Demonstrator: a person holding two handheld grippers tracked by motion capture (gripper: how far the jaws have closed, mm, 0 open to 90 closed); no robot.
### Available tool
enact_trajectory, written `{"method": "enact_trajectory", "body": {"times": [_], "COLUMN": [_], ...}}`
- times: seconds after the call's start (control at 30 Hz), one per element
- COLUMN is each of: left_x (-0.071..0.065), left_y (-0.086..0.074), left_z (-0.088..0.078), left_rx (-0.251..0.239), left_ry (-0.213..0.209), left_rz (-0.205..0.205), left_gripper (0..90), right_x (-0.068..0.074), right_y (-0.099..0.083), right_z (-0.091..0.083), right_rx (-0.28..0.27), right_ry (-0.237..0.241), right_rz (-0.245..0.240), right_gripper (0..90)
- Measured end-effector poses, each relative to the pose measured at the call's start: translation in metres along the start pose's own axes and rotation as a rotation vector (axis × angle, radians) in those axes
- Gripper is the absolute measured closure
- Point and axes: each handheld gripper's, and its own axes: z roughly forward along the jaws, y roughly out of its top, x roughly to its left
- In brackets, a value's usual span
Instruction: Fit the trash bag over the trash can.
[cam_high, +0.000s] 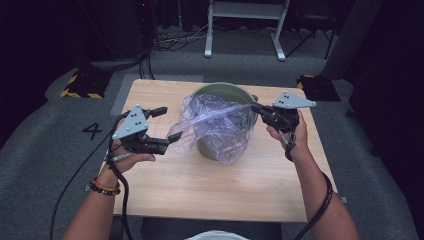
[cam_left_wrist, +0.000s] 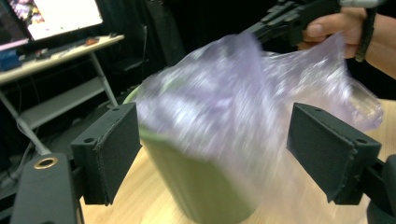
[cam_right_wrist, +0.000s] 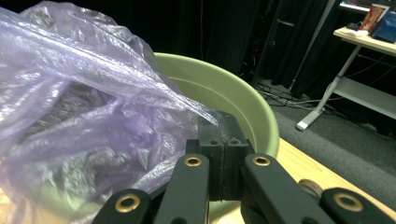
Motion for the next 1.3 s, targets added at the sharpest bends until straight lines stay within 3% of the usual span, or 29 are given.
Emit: {"method": "enact_trajectory", "body": {"times": [0.17,0.3,0.53,0.67,0.73,0.83,0.97,1.13,1.3], "left_x": [-0.012,-0.023,-0.053,-0.065,-0.063,-0.060,-0.051,-0.037,-0.034], "left_y": [0.021,0.032,0.038,0.034,0.030,0.021,0.012,0.000,-0.006], "left_z": [0.019,0.021,0.015,0.021,0.027,0.036,0.045,0.050,0.041], "left_rx": [0.007,-0.004,0.003,0.062,0.095,0.145,0.200,0.275,0.245], "left_ry": [-0.012,-0.013,-0.091,-0.097,-0.097,-0.059,-0.023,0.033,0.048], "left_rz": [0.054,0.102,0.194,0.260,0.252,0.262,0.236,0.229,0.254], "left_gripper": [17.0,17.1,21.3,28.8,36.7,39.7,43.6,65.9,85.6], "right_x": [0.008,0.010,0.008,0.008,0.008,0.008,0.007,0.005,0.002], "right_y": [0.009,0.012,0.007,0.005,0.004,0.003,0.002,0.000,0.000], "right_z": [0.004,0.007,0.012,0.014,0.014,0.014,0.012,0.010,0.009], "right_rx": [0.004,0.024,0.067,0.080,0.083,0.079,0.074,0.071,0.074], "right_ry": [0.003,-0.001,-0.003,-0.002,0.001,0.005,0.010,0.006,-0.008], "right_rz": [-0.024,-0.033,-0.017,-0.014,-0.014,-0.010,-0.008,-0.005,0.004], "right_gripper": [90.0,90.0,90.0,90.0,90.0,90.0,90.0,90.0,90.0]}}
